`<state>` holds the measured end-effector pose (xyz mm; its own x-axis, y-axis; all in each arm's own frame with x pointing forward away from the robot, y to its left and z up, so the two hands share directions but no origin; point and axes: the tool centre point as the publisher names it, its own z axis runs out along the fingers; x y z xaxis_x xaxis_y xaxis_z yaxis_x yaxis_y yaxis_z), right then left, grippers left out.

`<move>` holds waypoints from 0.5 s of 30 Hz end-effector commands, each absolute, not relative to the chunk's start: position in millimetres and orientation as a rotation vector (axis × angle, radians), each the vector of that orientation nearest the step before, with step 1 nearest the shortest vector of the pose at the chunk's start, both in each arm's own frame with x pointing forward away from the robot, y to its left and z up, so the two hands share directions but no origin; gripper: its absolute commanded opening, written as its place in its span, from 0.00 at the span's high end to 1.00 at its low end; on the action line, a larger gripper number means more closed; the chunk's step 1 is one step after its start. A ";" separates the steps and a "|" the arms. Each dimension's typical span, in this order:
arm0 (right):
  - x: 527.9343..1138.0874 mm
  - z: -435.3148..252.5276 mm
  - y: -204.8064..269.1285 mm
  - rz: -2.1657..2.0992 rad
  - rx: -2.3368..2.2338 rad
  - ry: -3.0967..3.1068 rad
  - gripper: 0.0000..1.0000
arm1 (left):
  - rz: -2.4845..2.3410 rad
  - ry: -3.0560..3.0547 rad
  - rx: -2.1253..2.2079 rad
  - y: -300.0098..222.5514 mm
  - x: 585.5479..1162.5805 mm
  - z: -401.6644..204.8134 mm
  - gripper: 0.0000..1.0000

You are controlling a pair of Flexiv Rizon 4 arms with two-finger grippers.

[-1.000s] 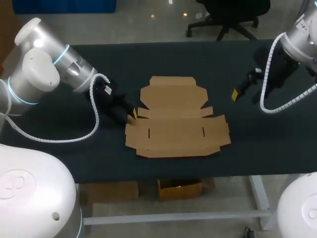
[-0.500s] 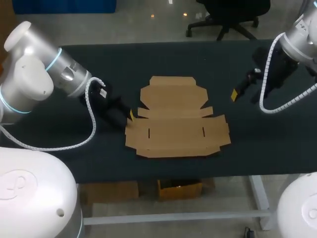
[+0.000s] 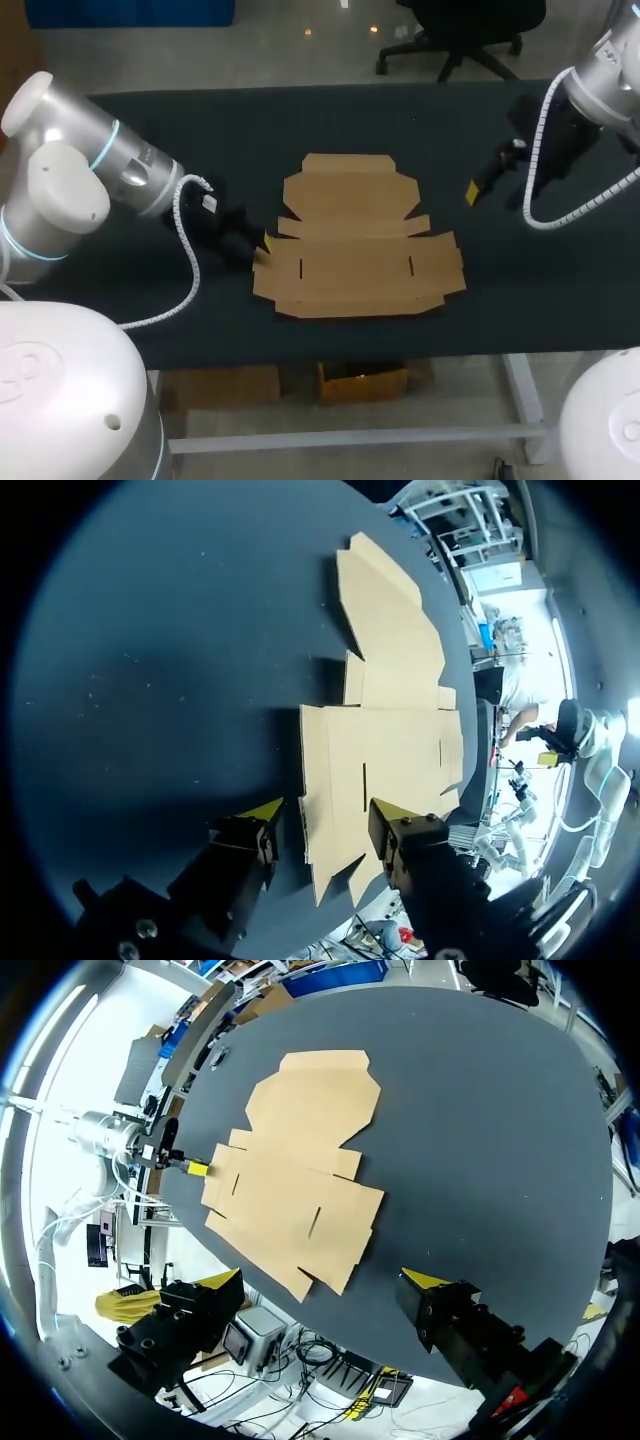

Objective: Assemble the packaging by folding the flat box into shape, placing the metal phone stand inside, and closing the box properly

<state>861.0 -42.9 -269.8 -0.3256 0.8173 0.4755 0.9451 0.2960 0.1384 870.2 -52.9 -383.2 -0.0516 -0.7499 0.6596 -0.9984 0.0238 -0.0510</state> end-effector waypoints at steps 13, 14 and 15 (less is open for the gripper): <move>859.8 -269.2 -44.0 -0.578 -1.599 -2.249 0.00 | 0.661 -1.871 1.763 -62.5 876.7 -388.2 1.00; 859.8 -269.2 -44.0 -0.578 -1.599 -2.248 0.00 | 0.659 -1.871 1.765 -62.6 876.3 -387.9 1.00; 859.8 -269.2 -43.8 -0.578 -1.599 -2.249 0.00 | 0.654 -1.872 1.764 -62.4 875.7 -387.7 1.00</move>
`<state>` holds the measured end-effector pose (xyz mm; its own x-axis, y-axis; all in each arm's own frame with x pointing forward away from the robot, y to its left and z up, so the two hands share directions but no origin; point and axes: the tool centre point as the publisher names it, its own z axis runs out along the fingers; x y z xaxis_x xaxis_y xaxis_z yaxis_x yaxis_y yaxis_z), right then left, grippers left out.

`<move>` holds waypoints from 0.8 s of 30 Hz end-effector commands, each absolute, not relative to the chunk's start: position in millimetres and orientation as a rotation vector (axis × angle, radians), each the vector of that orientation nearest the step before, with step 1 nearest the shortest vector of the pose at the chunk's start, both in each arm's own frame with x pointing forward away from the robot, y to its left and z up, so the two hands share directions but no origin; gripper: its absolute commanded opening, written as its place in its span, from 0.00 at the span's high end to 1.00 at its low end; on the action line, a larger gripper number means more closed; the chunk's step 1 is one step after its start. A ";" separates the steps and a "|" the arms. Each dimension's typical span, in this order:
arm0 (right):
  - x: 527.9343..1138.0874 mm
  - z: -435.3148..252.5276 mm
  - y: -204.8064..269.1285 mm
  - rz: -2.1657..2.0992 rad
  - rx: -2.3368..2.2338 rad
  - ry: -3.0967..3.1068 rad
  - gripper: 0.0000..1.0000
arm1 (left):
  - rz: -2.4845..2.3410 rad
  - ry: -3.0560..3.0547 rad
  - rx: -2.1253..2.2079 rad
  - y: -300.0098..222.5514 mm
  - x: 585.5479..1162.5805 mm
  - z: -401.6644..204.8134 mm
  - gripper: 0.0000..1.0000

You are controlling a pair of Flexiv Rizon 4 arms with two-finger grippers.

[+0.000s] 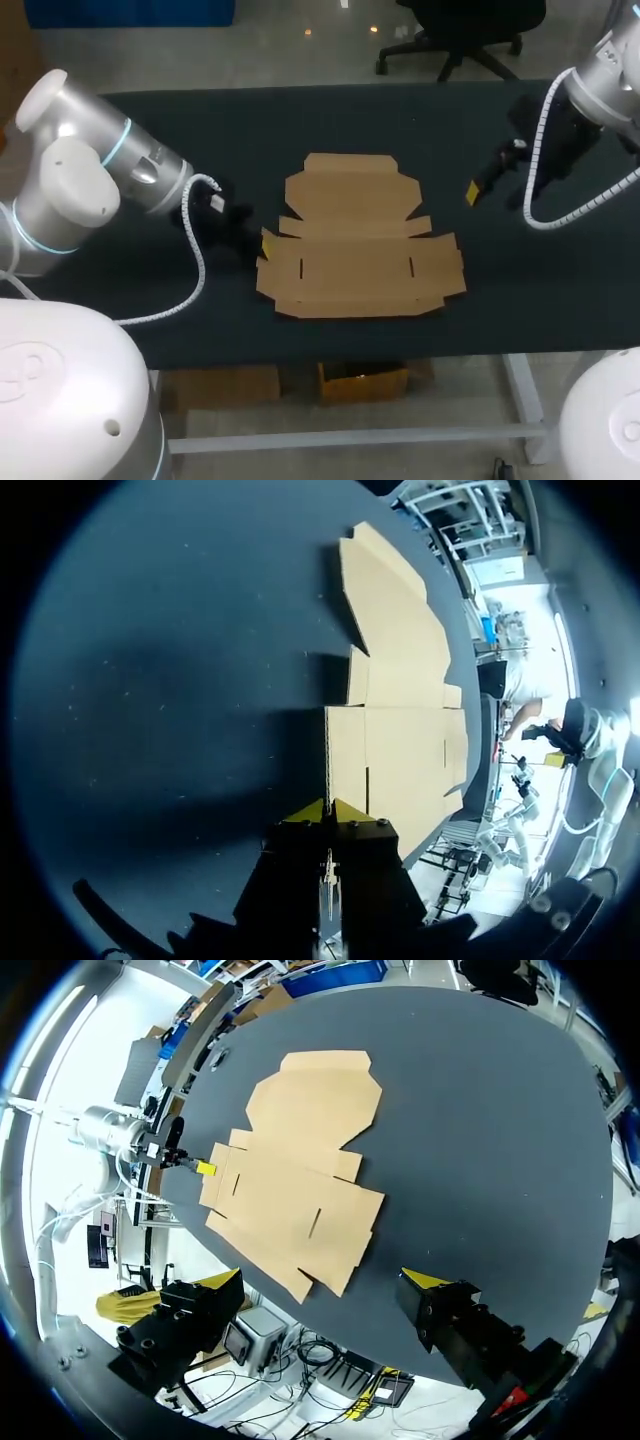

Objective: Assemble the packaging by folding the flat box into shape, placing the metal phone stand inside, and closing the box properly

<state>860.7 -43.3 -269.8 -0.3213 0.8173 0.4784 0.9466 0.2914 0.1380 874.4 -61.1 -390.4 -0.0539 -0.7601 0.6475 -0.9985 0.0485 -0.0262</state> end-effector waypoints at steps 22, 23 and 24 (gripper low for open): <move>862.2 -268.0 -40.0 -0.579 -1.594 -2.252 0.00 | 0.655 -1.863 1.770 -55.1 863.3 -383.3 1.00; 862.4 -268.0 -40.0 -0.579 -1.593 -2.252 0.00 | 0.657 -1.862 1.770 -55.0 863.3 -383.3 1.00; 862.6 -268.1 -40.0 -0.579 -1.593 -2.252 0.00 | 0.656 -1.862 1.771 -55.0 863.3 -383.3 1.00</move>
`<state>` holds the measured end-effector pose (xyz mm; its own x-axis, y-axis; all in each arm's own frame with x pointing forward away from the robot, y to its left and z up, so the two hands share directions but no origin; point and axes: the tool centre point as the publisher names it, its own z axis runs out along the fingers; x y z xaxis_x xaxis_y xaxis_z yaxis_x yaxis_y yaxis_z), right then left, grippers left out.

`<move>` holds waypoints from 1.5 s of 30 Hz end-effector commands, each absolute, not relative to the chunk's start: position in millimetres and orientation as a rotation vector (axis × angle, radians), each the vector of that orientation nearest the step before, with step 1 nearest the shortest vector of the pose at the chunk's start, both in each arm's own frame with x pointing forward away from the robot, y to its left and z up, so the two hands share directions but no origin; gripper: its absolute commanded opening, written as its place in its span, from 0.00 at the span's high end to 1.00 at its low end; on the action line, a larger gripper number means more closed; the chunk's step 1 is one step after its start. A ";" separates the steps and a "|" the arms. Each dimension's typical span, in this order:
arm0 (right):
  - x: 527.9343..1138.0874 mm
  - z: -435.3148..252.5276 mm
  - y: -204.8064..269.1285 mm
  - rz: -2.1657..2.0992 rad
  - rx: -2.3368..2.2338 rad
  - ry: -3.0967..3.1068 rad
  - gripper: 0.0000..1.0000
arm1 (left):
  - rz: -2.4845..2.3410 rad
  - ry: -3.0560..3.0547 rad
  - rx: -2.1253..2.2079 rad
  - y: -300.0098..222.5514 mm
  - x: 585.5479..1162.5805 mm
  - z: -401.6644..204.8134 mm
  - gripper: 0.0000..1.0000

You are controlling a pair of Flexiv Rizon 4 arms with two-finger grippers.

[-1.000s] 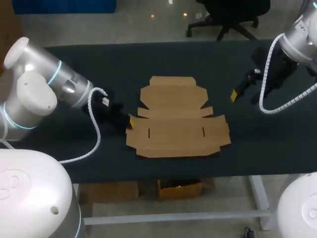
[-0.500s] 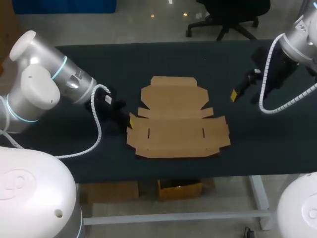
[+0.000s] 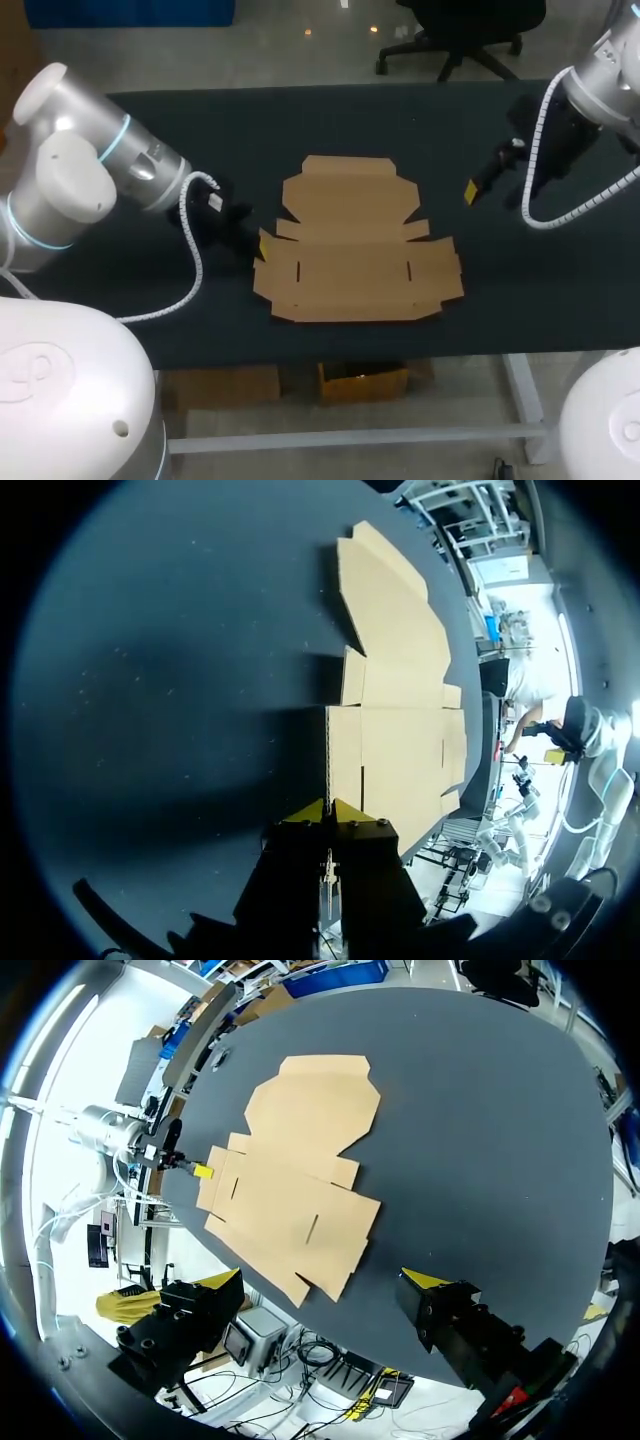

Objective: Assemble the packaging by folding the flat box into shape, placing the metal phone stand inside, and closing the box properly

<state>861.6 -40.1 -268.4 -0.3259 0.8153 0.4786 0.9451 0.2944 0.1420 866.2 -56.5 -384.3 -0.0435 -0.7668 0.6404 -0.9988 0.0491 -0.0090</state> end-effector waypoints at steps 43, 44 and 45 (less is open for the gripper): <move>862.8 -280.0 -47.8 -0.703 -1.815 -2.100 0.62 | 0.648 -1.865 2.033 -1.3 909.5 -304.0 1.00; 862.7 -279.4 -47.2 -0.707 -1.818 -2.093 0.65 | 0.648 -1.865 2.035 -0.6 910.3 -302.7 1.00; 862.6 -279.0 -47.1 -0.707 -1.821 -2.082 0.71 | 0.646 -1.865 2.037 -0.1 910.9 -301.7 1.00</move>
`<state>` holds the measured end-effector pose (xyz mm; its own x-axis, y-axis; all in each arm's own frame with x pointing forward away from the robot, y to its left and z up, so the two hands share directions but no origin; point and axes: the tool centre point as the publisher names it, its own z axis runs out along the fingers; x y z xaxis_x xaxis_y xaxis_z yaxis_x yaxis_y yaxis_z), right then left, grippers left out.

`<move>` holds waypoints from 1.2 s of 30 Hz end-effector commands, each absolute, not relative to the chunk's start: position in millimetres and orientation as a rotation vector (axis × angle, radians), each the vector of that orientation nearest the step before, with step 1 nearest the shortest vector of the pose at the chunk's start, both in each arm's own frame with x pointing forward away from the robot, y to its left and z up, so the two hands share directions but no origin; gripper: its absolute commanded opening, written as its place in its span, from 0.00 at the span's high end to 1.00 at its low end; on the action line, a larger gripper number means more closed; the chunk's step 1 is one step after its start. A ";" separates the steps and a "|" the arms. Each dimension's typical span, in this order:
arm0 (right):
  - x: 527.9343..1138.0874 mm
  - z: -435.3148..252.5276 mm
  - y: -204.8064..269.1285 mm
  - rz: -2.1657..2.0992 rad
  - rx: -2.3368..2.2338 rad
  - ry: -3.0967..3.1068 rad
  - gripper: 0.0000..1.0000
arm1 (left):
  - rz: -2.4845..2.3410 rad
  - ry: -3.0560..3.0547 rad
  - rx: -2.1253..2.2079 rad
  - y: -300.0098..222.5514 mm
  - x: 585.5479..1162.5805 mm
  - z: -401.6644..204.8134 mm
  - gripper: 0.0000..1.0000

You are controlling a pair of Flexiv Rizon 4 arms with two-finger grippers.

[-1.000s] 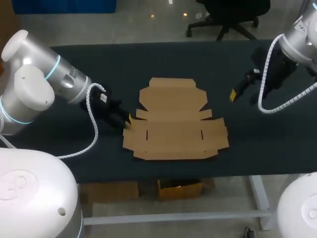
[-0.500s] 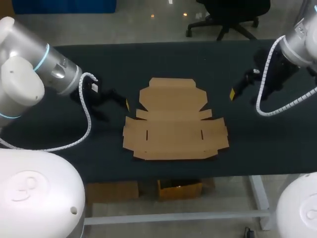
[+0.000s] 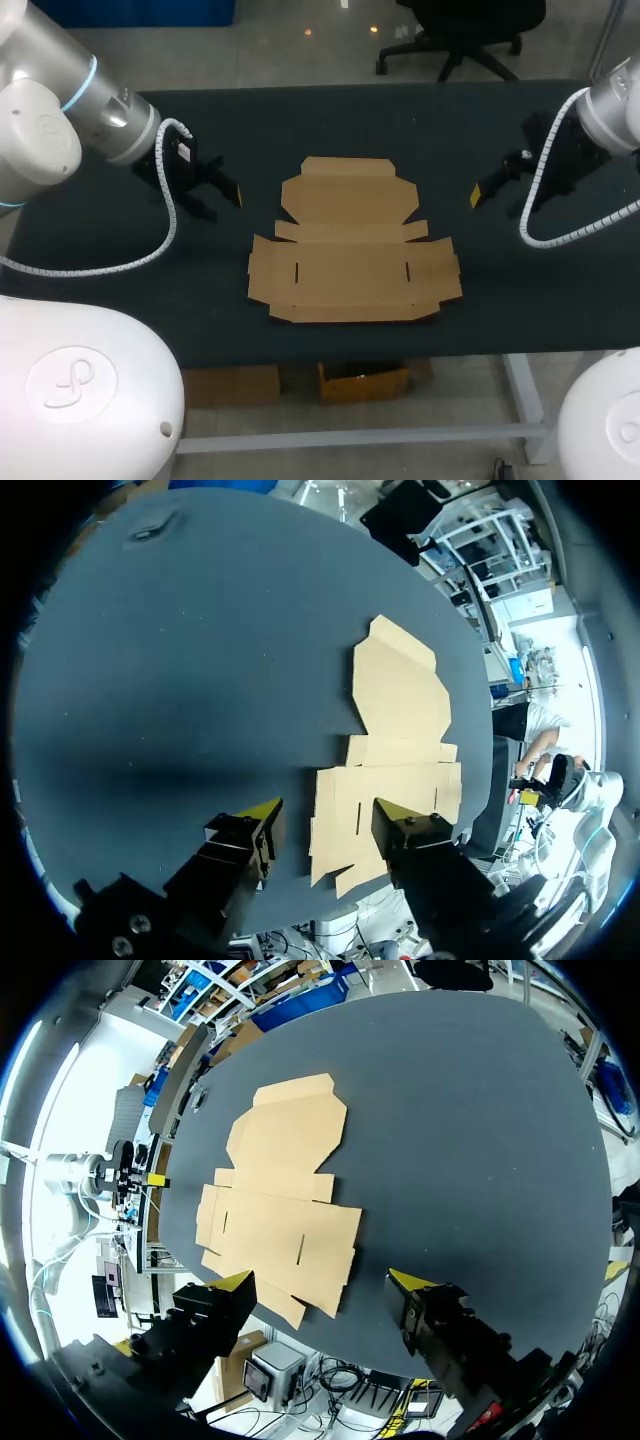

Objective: Assemble the packaging by folding the flat box into shape, placing the metal phone stand inside, and closing the box properly

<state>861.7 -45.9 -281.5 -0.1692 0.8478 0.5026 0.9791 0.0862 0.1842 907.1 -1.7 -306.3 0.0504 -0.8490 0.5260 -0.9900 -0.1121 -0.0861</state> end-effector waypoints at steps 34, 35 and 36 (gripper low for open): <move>869.1 -277.2 -59.7 -0.748 -1.821 -2.027 1.00 | 0.513 -1.731 2.138 -8.2 884.0 -281.5 1.00; 869.1 -277.2 -59.7 -0.748 -1.821 -2.027 1.00 | 0.513 -1.731 2.138 -8.2 884.0 -281.5 1.00; 869.1 -277.2 -59.7 -0.748 -1.821 -2.027 1.00 | 0.513 -1.731 2.138 -8.2 884.0 -281.5 1.00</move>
